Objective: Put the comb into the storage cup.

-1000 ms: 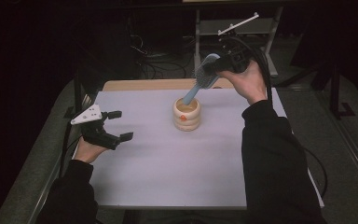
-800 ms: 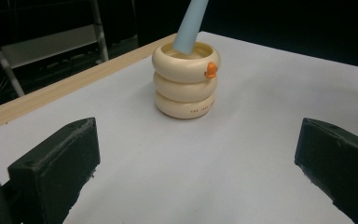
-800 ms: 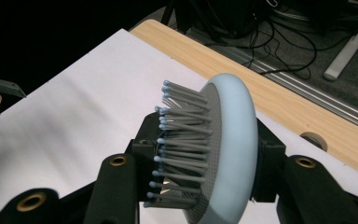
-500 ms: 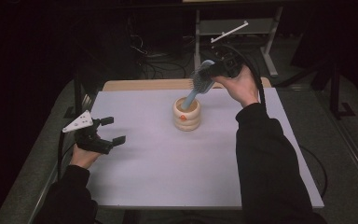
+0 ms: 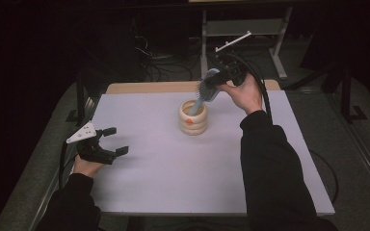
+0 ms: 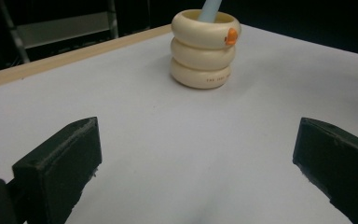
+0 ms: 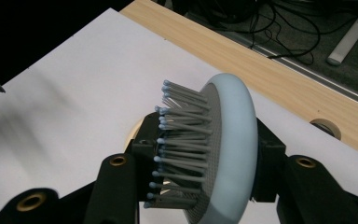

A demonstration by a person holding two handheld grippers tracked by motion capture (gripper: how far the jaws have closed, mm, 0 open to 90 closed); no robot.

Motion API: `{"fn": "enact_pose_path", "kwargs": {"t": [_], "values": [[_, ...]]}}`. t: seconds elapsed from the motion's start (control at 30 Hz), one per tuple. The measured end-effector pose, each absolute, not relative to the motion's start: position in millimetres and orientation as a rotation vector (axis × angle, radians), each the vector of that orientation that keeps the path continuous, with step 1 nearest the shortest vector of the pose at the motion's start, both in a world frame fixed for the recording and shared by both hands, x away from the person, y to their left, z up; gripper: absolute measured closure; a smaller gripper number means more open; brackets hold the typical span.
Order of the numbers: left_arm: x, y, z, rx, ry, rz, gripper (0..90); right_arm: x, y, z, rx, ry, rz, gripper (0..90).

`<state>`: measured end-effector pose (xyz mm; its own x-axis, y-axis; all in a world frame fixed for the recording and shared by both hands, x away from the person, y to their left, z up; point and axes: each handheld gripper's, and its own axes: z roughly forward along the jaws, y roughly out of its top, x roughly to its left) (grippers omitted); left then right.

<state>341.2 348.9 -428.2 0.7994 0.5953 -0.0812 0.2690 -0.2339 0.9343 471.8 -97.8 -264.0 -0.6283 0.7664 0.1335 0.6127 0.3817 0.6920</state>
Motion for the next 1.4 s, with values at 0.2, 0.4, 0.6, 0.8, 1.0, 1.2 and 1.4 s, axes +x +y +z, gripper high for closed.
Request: {"fn": "enact_pose_path", "kwargs": {"t": [0.2, 0.4, 0.6, 0.8, 1.0, 1.2, 1.4], "values": [[337, 356, -433, 1.834, 0.699, 0.362, 0.8, 475, -97, -273, 1.244, 2.434, 1.092, 54.3], [337, 365, -434, 1.796, 0.740, 0.370, 0.9, 478, -92, -284, 1.260, 2.447, 1.109, 54.1], [336, 364, -437, 1.805, 0.748, 0.366, 0.8, 481, -87, -291, 1.270, 2.464, 1.111, 53.7], [337, 363, -438, 1.820, 0.750, 0.356, 0.8, 484, -83, -299, 1.290, 2.478, 1.106, 53.3], [338, 361, -440, 1.845, 0.739, 0.344, 0.8, 487, -83, -304, 1.313, 2.454, 1.134, 52.0], [338, 361, -440, 1.842, 0.747, 0.339, 0.8, 488, -86, -307, 1.373, 2.454, 1.155, 40.5], [339, 360, -441, 1.851, 0.747, 0.337, 0.8, 489, -97, -312, 1.477, 2.412, 1.169, 23.1]]}}
